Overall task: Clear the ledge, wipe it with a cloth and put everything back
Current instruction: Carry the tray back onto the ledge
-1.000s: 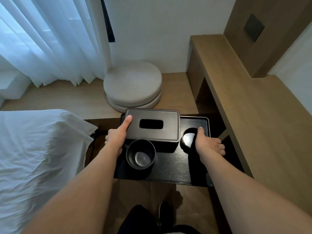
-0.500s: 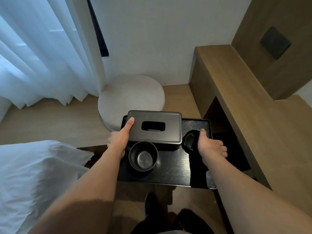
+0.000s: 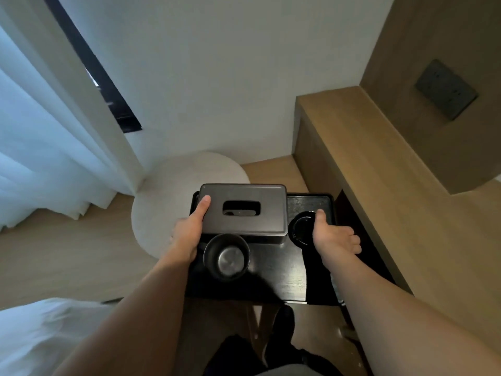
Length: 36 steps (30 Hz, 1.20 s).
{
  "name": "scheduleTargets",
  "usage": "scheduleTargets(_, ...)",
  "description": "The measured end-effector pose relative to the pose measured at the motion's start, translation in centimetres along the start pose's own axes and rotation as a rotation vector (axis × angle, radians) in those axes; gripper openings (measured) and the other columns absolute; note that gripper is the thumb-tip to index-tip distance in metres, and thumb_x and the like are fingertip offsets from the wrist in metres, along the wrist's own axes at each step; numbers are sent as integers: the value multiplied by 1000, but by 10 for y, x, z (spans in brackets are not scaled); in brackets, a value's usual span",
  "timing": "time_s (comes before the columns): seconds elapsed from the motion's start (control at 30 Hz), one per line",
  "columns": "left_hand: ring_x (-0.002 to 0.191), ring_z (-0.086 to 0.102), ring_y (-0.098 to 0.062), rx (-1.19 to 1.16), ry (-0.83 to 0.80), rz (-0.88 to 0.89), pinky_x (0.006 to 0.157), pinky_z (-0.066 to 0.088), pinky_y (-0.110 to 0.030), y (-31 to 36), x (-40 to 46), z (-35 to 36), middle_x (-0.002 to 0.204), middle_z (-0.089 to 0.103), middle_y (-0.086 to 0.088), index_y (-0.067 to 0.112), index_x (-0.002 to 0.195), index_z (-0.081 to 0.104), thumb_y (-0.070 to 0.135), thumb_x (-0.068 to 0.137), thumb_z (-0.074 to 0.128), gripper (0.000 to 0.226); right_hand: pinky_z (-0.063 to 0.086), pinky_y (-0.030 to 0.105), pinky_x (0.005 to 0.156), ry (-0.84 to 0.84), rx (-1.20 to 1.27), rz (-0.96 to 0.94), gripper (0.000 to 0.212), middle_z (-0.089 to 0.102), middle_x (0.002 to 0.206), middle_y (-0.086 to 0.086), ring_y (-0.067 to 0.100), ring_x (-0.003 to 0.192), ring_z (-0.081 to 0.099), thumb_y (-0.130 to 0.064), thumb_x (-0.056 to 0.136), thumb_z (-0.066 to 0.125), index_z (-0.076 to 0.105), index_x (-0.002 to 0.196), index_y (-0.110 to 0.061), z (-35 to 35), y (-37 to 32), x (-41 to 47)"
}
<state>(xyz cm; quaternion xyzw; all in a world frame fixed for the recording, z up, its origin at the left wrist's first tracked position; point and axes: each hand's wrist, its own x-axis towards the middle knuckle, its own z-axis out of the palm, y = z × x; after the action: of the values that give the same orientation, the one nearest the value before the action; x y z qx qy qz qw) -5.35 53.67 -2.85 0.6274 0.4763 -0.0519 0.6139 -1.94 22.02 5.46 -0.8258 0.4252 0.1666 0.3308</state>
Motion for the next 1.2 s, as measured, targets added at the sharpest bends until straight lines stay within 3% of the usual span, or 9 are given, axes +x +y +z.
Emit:
scheduleTargets(0.3,90,73,-33,152,-28,101,88,57,-51,81,10,91,97,75,-7,15,100,71,101,31,67,111,35,44,104,13,102,118,99,38,148,21,36,137,34,-78,85,43,36,144,0,-31,-34,65)
scheduleTargets(0.5,93,72,-32,220,-217,158,88,57,-51,128,8,169,99,74,-9,15,95,66,94,39,73,97,33,41,106,76,229,243,97,42,145,22,36,136,36,-77,86,42,40,142,2,-67,-25,94)
scheduleTargets(0.6,98,72,-29,248,-313,165,91,57,-48,141,6,215,112,73,-8,16,110,66,92,33,78,109,36,41,104,140,307,319,96,44,144,21,36,135,39,-76,86,43,42,141,2,-87,-8,102)
scheduleTargets(0.7,108,66,-30,362,-343,198,98,53,-48,145,6,261,121,67,-5,18,123,64,98,25,71,127,35,42,106,219,386,410,96,44,144,23,38,134,40,-76,85,45,43,140,3,-105,13,104)
scheduleTargets(0.87,104,69,-27,571,-531,208,94,54,-46,126,21,347,113,73,-2,32,109,71,101,22,67,111,32,42,108,341,511,578,96,39,148,23,37,137,35,-74,86,47,38,143,3,-134,57,99)
scheduleTargets(1.0,106,66,-33,693,-673,288,98,52,-47,123,-67,375,111,67,-8,17,107,64,103,24,65,120,30,43,109,410,604,692,95,33,151,23,37,140,29,-72,88,47,32,146,2,-149,101,90)
scheduleTargets(1.1,107,61,-34,778,-739,306,99,51,-49,107,-105,400,115,62,-8,17,111,60,104,25,63,122,31,43,108,448,639,771,94,34,151,23,37,138,32,-71,90,44,33,146,3,-161,136,85)
scheduleTargets(1.2,100,68,-34,801,-788,295,91,55,-51,86,-121,437,112,70,-9,19,106,64,102,22,66,118,33,42,107,474,678,824,93,36,149,24,37,137,34,-72,89,45,35,145,3,-175,164,90)
